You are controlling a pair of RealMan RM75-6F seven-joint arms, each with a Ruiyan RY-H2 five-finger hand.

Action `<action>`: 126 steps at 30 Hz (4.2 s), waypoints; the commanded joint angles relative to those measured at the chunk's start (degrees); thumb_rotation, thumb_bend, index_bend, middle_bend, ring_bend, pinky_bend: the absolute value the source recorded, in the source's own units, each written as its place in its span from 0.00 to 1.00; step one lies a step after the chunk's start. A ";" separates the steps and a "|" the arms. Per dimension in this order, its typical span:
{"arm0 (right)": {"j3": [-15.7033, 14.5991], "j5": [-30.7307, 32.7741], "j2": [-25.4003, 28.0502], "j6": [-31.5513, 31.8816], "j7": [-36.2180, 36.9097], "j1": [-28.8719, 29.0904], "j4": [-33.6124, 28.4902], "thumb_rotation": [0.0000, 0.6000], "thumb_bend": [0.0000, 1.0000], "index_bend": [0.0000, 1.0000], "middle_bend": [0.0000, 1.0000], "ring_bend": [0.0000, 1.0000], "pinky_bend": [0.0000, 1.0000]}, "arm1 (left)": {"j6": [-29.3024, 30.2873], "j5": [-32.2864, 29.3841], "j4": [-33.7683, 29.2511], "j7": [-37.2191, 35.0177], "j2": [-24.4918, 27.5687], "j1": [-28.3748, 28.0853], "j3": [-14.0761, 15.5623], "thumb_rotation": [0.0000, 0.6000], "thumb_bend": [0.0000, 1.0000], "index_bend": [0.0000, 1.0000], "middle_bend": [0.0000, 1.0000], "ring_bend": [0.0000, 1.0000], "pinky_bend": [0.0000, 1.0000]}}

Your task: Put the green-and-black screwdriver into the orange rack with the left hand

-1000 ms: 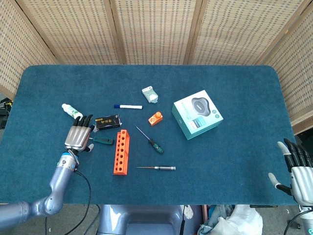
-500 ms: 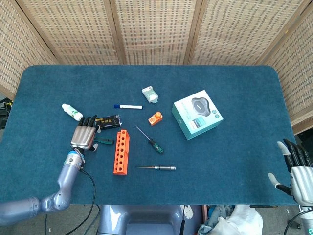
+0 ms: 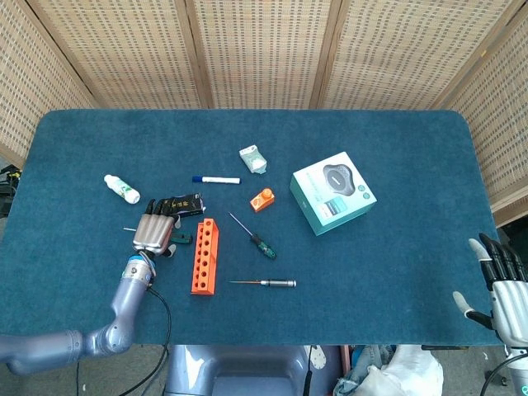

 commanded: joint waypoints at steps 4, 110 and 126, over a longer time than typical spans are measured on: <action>-0.02 -0.01 -0.06 -0.16 0.07 0.08 0.03 1.00 0.26 0.00 0.00 0.00 0.00 | -0.05 -0.76 1.05 0.55 -0.69 -0.64 0.13 1.00 0.27 0.40 0.00 0.00 0.00; -0.53 -1.00 -0.33 -0.12 -1.43 0.29 -0.57 1.00 0.26 0.00 0.00 0.00 0.00 | 13.15 -0.44 -46.02 -35.07 20.19 6.17 -12.48 1.00 0.29 0.58 0.03 0.00 0.00; -0.58 -0.98 -0.40 -0.38 -1.50 0.38 -0.55 1.00 0.26 0.00 0.00 0.00 0.00 | 13.51 -0.94 -46.40 -35.14 20.84 5.94 -11.50 1.00 0.29 0.58 0.03 0.00 0.00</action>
